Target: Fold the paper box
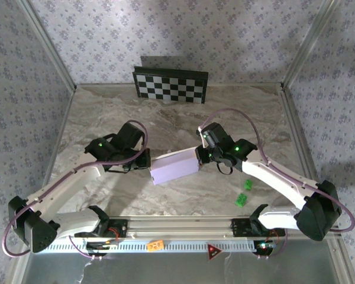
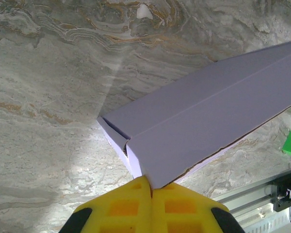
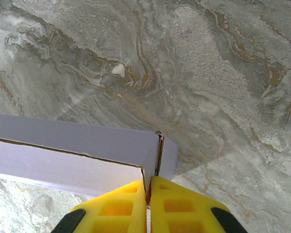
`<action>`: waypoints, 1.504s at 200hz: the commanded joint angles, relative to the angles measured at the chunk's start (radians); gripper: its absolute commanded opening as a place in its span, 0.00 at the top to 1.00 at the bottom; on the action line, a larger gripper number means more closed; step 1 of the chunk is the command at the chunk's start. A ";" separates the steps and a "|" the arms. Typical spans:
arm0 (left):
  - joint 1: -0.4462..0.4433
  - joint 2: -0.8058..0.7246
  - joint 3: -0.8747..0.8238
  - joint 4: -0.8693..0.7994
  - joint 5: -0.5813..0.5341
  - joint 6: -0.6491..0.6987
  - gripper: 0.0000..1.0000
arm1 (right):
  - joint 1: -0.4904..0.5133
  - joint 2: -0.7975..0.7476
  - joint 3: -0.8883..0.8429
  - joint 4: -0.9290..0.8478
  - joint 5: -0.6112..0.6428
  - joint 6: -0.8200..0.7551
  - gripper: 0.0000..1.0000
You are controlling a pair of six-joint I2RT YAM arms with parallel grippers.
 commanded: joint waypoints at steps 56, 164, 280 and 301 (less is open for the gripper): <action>0.011 0.054 0.062 0.046 0.021 -0.108 0.99 | 0.017 -0.010 -0.023 -0.018 -0.029 0.029 0.90; 0.047 0.115 0.085 0.081 0.072 -0.188 0.99 | 0.017 -0.011 -0.038 -0.004 -0.027 0.037 0.90; 0.074 0.141 0.096 0.127 0.106 -0.271 0.96 | 0.017 -0.013 -0.043 0.001 -0.033 0.043 0.90; 0.080 0.140 0.102 0.122 0.102 -0.281 0.95 | 0.017 -0.018 -0.048 0.008 -0.032 0.045 0.90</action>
